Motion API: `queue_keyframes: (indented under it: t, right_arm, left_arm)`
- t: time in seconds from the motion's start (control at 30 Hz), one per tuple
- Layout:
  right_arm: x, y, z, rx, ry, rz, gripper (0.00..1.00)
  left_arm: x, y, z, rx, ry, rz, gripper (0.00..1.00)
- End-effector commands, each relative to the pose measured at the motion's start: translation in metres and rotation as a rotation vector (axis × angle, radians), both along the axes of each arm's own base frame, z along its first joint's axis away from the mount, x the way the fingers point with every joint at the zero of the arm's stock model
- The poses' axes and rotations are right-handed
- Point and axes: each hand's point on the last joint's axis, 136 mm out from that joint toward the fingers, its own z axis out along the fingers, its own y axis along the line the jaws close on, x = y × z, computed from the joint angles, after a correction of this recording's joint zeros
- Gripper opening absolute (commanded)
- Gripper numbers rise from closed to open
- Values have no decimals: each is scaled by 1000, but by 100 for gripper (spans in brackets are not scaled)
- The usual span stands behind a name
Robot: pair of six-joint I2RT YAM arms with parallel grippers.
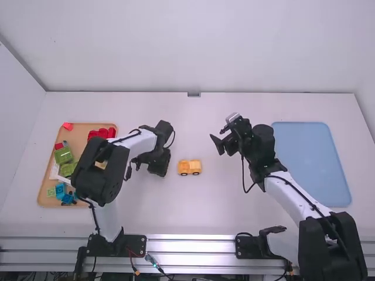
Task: Assemble lego blocks to make yellow taxi
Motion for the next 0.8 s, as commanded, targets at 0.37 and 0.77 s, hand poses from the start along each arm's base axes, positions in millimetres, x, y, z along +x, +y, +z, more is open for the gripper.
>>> queue_keyframes:
  t: [0.37,0.77]
  right_arm:
    - [-4,1,1,8,-2,8,99]
    - [-4,1,1,8,1,8,99]
  left_arm:
    - [8,-14,-2,-76,-14,97,95]
    - [4,0,0,2,-13,2,63]
